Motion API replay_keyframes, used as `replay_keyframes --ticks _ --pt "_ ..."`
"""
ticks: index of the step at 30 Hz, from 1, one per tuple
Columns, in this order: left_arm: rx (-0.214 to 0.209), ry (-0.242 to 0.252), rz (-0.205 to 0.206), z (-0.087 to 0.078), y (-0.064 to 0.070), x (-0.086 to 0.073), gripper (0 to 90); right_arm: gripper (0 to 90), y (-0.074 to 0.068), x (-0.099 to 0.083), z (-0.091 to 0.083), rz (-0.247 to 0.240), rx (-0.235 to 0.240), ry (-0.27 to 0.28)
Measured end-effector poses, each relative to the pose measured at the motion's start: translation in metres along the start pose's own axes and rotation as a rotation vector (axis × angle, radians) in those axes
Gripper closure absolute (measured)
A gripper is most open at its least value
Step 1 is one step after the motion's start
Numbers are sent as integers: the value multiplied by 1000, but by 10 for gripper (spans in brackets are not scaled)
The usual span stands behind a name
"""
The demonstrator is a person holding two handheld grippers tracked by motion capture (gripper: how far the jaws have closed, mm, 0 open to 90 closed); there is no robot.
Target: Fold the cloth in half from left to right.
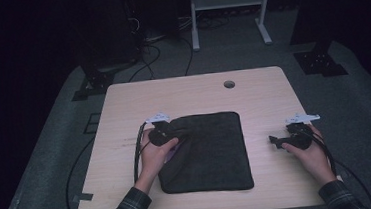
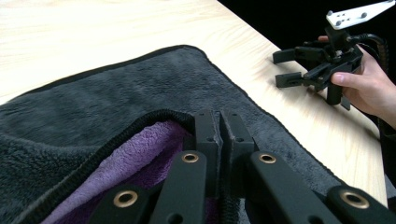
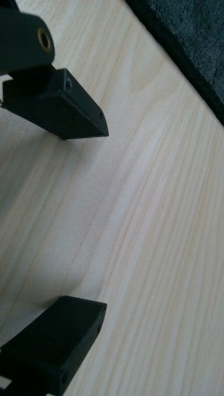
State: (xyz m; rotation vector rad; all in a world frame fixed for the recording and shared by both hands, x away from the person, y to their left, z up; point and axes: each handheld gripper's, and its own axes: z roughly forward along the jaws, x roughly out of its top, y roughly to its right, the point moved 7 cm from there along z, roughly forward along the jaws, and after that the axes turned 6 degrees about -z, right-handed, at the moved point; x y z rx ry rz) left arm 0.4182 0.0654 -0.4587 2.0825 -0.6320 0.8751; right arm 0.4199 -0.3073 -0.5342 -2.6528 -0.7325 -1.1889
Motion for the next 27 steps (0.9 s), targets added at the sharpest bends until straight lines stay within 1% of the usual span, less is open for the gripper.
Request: replay_keyframes --ticks 6,9,12,18,21,27 --pt "-22 -22 22 16 8 3 867 124 0 0 0 0 0 0" --pt "-35 -27 21 25 12 4 868 125 0 0 0 0 0 0" --pt "-44 -42 29 33 15 5 868 125 0 0 0 0 0 0" --pt "-78 -69 44 55 26 6 867 125 0 0 0 0 0 0" --pt "-93 -72 47 64 31 8 867 125 0 0 0 0 0 0" --pt "-121 -98 60 83 41 11 867 125 0 0 0 -1 0 0"
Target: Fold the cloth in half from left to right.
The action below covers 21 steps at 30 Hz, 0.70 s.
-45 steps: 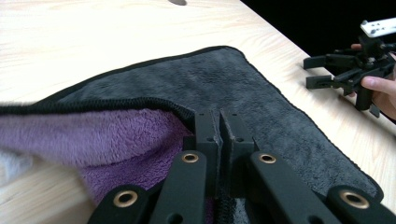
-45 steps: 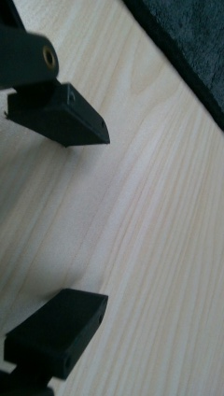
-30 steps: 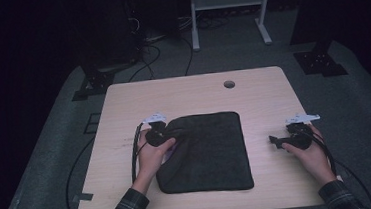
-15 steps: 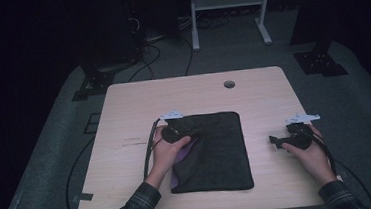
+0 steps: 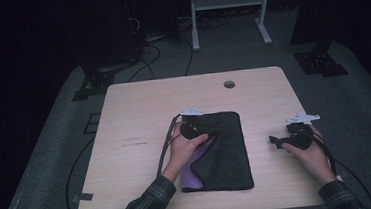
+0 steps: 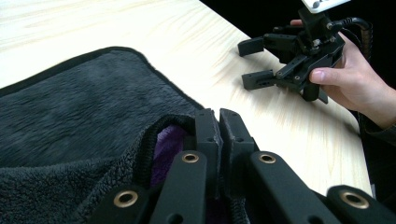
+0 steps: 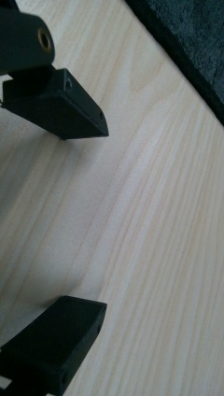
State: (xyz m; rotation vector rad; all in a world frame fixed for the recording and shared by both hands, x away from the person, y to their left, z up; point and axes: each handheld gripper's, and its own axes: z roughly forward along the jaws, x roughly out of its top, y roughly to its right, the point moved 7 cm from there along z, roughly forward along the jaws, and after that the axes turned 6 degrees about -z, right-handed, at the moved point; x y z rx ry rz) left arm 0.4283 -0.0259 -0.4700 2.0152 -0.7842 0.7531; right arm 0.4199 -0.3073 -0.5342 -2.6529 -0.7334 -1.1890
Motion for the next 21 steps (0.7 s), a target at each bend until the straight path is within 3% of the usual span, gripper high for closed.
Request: replay_keyframes --ticks 6,15,21 --pt "-20 -22 10 18 5 4 868 125 0 0 0 0 0 0" --pt "-44 -36 -8 46 9 10 868 125 0 0 0 1 0 0" --pt "-33 -67 -11 65 7 12 866 124 0 0 0 1 0 0"
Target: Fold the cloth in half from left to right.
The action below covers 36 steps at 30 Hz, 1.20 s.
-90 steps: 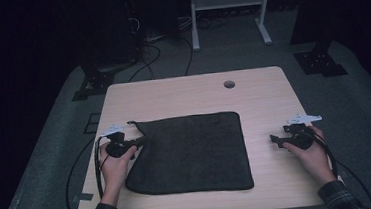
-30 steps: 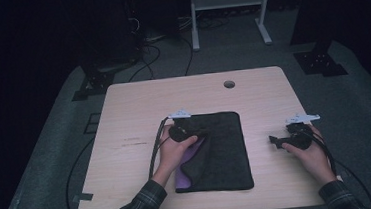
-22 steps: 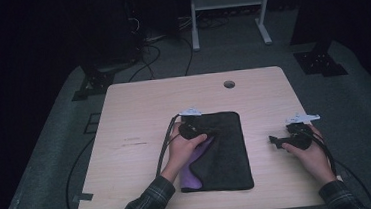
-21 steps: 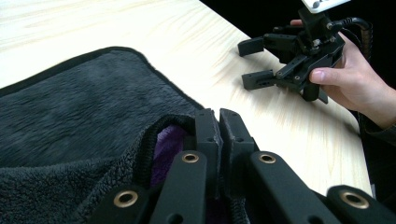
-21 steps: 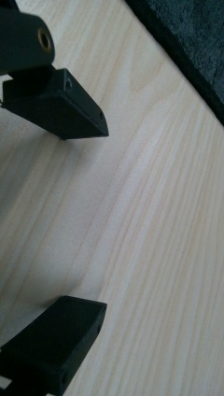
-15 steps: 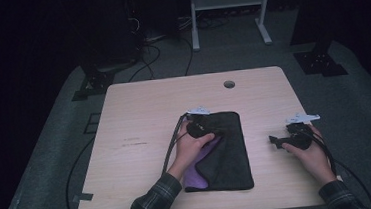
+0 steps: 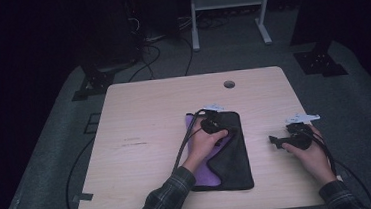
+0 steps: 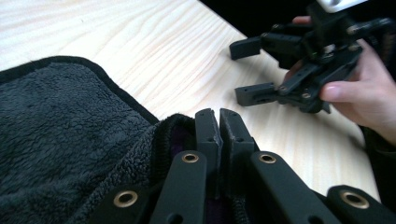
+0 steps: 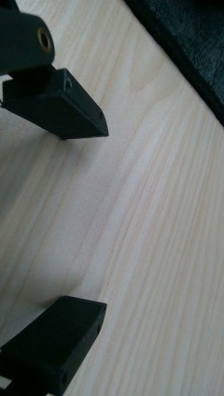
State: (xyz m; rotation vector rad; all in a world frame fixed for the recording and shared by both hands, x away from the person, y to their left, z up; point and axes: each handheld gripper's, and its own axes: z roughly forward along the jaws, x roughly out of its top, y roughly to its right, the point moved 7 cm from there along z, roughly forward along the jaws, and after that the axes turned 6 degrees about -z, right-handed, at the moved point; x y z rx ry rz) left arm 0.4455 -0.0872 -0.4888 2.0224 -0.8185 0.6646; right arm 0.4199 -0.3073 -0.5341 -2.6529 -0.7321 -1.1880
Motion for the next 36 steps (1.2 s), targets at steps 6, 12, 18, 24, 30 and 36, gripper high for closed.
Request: replay_keyframes --ticks 6,12,18,24,30,36 --pt "22 -51 -17 20 -8 -4 868 125 0 0 0 0 0 0" --pt "29 -69 -11 33 -6 -6 829 125 0 0 0 -1 0 0" --pt "67 -21 49 6 -3 4 648 125 0 0 0 -2 0 0" --pt "129 -4 87 -39 -5 4 468 125 0 0 0 -1 0 -1" --pt "223 5 115 -82 -16 -14 335 123 -1 -1 -1 13 -11 -6" --pt "283 0 134 -112 -25 -39 249 107 -2 -1 -1 15 -14 -8"
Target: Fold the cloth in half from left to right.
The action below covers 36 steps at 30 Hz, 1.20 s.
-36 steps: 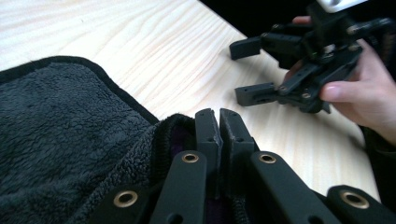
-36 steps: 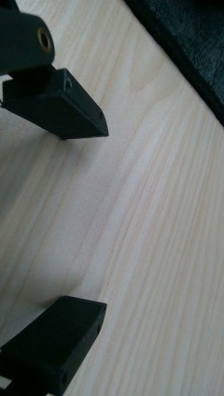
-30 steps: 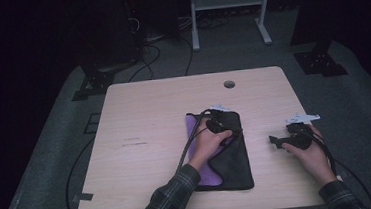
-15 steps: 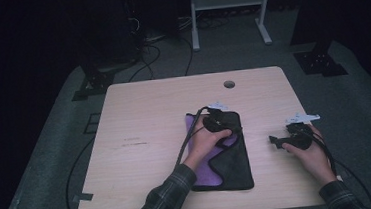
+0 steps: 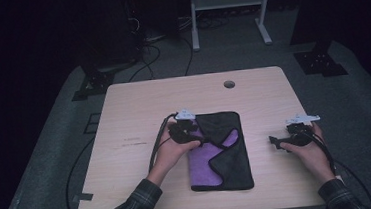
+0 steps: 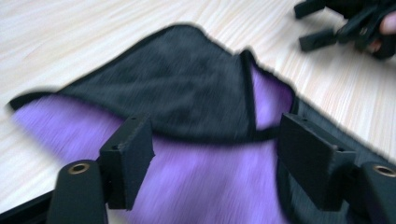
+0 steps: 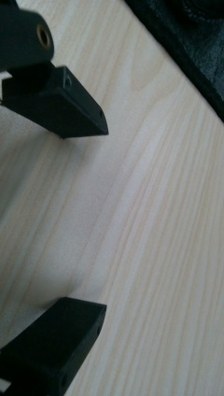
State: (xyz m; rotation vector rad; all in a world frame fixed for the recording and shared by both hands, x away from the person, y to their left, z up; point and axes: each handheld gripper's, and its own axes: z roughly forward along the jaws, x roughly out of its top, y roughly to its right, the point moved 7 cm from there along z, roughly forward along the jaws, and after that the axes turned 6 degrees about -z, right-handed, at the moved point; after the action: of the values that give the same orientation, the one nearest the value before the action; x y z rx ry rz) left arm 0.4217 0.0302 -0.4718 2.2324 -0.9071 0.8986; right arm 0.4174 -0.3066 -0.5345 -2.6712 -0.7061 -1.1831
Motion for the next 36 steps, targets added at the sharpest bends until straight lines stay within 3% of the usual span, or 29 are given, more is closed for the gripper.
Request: replay_keyframes --ticks 5,7,11,16,20,25,28,32,36 --pt "50 -10 2 -23 -14 -26 209 128 0 2 1 4 -6 4" --pt "68 -20 3 -30 -20 -37 199 189 1 2 0 15 -12 10" --pt "114 -51 -3 -42 -34 -60 190 387 3 3 -2 19 -21 37" --pt "133 -80 -17 -53 -45 -87 186 625 4 3 -4 15 -9 55" --pt "148 -95 -24 -59 -49 -98 180 797 7 2 -6 26 18 48" --pt "152 -89 -26 -63 -54 -103 168 808 1 10 -10 5 70 51" --pt "174 -82 4 -63 -56 -105 155 794 -8 18 -13 -27 97 68" --pt "225 -86 50 -63 -61 -109 95 775 -21 31 -17 -38 143 96" --pt "228 -64 43 -61 -62 -111 14 762 -39 45 -20 -69 194 124"
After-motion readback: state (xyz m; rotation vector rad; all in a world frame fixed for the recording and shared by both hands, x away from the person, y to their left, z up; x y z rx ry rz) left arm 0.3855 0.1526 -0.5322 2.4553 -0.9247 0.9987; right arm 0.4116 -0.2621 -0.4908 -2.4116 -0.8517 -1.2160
